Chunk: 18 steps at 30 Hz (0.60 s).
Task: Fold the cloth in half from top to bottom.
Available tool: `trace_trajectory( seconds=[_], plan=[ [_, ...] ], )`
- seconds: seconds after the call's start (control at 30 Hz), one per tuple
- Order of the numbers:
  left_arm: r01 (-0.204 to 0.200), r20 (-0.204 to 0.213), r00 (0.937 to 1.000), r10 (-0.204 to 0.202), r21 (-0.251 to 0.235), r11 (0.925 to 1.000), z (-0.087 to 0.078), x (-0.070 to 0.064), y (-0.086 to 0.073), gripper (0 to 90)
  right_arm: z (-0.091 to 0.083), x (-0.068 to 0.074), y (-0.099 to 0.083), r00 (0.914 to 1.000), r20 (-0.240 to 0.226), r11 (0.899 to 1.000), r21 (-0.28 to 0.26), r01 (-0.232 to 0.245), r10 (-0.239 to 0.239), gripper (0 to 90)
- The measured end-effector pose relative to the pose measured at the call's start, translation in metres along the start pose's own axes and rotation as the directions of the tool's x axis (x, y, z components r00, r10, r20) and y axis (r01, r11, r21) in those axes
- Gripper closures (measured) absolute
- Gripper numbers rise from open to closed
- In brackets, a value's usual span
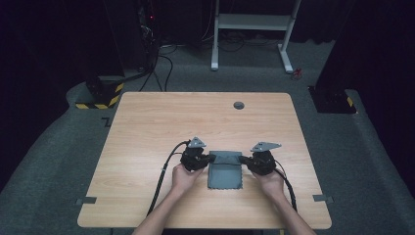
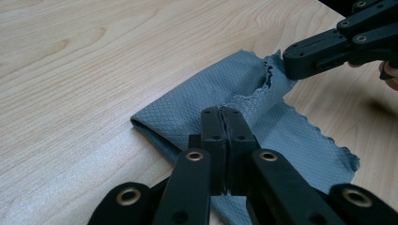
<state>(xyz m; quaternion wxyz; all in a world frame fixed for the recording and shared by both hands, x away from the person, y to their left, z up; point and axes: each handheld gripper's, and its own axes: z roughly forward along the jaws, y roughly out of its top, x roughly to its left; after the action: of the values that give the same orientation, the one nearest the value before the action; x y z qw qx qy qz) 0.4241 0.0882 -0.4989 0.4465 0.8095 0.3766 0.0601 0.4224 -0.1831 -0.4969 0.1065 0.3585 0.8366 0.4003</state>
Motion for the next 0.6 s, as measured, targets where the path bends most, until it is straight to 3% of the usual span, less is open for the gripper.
trace_trajectory(
  seconds=[0.13, 0.37, 0.6],
  plan=[
    [0.004, 0.003, 1.0, -0.004, -0.004, 1.0, -0.002, -0.002, -0.002, 88.6, -0.003, 0.003, -0.001, 1.0, -0.007, 1.0, -0.01, 0.005, -0.005, 90.0],
    [-0.034, -0.017, 0.9993, 0.034, 0.004, 0.9994, -0.004, -0.007, -0.006, 88.6, -0.005, 0.007, -0.007, 0.9998, -0.019, 1.0, -0.014, 0.009, -0.009, 90.0],
    [-0.024, -0.026, 0.9994, 0.024, 0.007, 0.9997, -0.007, -0.011, -0.01, 88.6, -0.006, 0.011, -0.01, 0.9994, -0.031, 1.0, -0.016, 0.015, -0.015, 90.0]
  ],
)
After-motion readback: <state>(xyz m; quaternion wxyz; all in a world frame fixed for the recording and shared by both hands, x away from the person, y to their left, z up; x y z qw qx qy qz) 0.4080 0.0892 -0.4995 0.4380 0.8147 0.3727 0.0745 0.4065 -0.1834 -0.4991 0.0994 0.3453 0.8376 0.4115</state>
